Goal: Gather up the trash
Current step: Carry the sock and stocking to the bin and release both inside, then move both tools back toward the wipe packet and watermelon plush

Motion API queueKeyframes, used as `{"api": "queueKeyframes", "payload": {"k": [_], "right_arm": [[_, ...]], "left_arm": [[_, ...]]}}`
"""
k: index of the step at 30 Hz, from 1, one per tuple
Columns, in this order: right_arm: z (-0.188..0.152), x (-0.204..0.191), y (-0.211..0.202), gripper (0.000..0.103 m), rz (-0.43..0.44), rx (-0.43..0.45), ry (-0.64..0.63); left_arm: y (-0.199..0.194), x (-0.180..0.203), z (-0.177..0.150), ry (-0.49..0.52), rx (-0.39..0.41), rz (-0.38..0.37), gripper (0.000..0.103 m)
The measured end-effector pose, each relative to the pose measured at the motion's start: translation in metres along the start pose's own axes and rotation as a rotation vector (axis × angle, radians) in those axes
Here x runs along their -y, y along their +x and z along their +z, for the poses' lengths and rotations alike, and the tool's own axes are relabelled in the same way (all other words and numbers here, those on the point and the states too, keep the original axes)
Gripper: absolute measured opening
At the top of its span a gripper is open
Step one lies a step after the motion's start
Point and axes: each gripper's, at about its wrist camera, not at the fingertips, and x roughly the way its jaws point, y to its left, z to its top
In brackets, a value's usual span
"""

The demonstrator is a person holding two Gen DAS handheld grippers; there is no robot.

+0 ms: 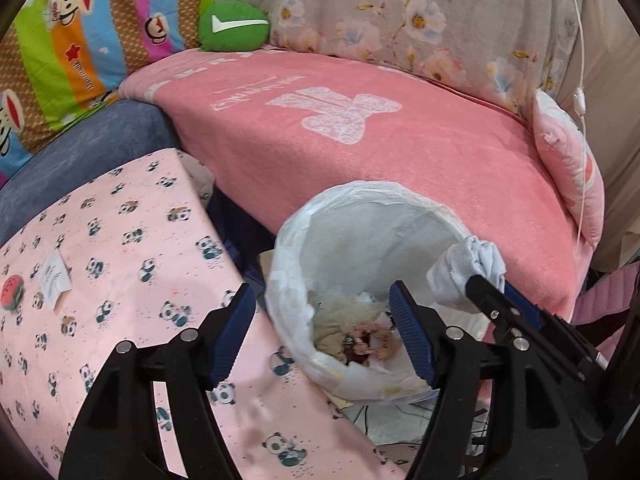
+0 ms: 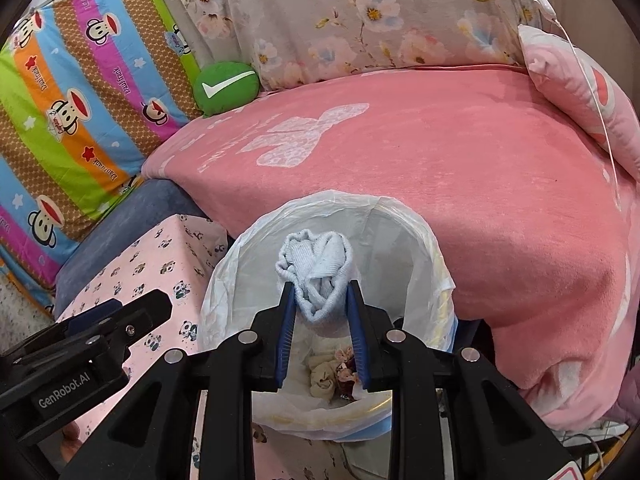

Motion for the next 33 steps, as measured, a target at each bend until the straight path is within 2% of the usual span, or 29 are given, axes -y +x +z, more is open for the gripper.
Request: {"api": "queueKeyframes", "payload": {"k": [4,7,9,11,33], "right_arm": [[0.001,-0.012,0.006,0.031,0.012,-0.002,-0.023],[0.001,-0.021,0.009,0.039,0.019,-0.010,-0.041],[-0.002,-0.028,0.008,0.049,0.025,-0.009,-0.056],[-0.005,-0.035,0.007,0.053,0.031,-0.011,-0.071],[-0.040,-0.112,0.003,0.057,0.089,-0.065,-0.224]], "left_arm": [[-0.002,-0.018,-0.006,-0.033,-0.004,0.043,0.066],[-0.004,-0.031,-0.013,-0.057,-0.010,0.069,0.066],[-0.005,-0.039,-0.016,-0.070,-0.018,0.080,0.066],[-0.006,-0.047,-0.020,-0.080,-0.021,0.096,0.066],[-0.029,-0.125,-0.056,-0.220,-0.039,0.159,0.066]]}}
